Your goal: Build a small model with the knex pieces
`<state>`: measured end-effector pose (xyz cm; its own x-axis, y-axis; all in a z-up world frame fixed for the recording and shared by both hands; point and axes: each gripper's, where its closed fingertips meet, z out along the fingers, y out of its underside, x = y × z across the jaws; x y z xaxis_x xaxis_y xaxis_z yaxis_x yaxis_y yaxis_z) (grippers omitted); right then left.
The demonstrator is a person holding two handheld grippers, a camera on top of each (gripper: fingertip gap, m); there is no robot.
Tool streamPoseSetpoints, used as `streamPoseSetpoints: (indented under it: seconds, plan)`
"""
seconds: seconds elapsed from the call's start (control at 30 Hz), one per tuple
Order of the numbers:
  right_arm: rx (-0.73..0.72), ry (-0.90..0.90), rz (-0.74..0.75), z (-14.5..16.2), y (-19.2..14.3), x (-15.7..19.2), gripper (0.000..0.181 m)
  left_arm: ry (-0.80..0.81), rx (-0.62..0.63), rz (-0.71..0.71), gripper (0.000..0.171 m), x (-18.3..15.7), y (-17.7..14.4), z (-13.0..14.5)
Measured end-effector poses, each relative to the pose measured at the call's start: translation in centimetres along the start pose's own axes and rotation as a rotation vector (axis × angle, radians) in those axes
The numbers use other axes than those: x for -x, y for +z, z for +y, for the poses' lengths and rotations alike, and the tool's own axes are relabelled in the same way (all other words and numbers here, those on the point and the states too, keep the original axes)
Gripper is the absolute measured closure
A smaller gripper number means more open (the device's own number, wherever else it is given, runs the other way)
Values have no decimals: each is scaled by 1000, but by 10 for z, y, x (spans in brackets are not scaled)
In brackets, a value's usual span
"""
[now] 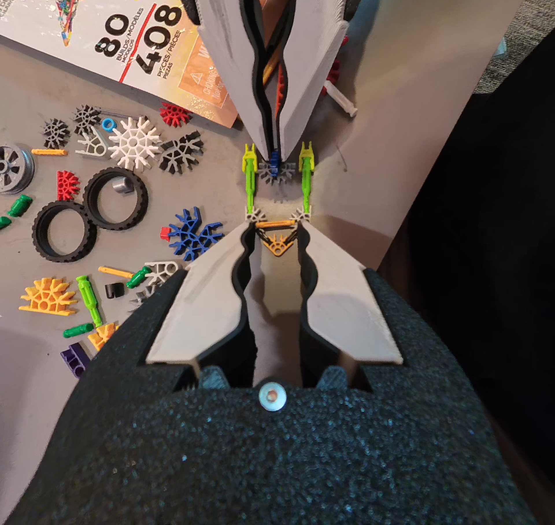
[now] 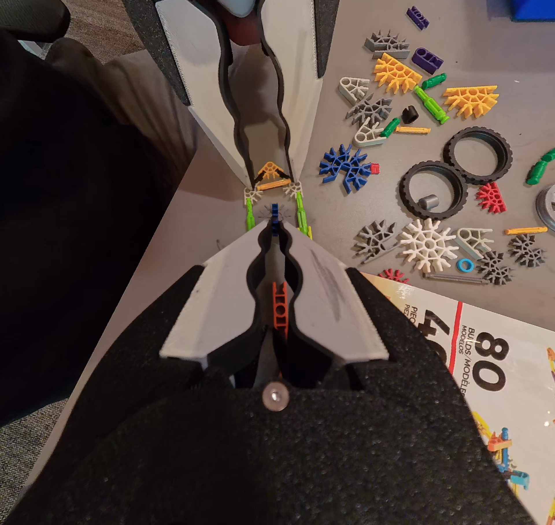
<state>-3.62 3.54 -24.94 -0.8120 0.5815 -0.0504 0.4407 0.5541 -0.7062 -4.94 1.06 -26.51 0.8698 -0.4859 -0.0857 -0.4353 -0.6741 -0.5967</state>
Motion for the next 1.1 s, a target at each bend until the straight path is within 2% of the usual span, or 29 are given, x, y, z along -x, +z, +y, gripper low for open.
streamPoseSetpoints:
  seconds: [0.6,0.97,1.1]
  plan:
    - [-2,-3,2,-1,-1,0,179,38,-4,28,148,2,2,-2]
    - [-3,-4,5,-1,-2,0,179,78,-10,25,143,4,-1,-3]
    - [-2,-5,4,-1,-1,0,179,62,-62,10,156,8,-8,-12]
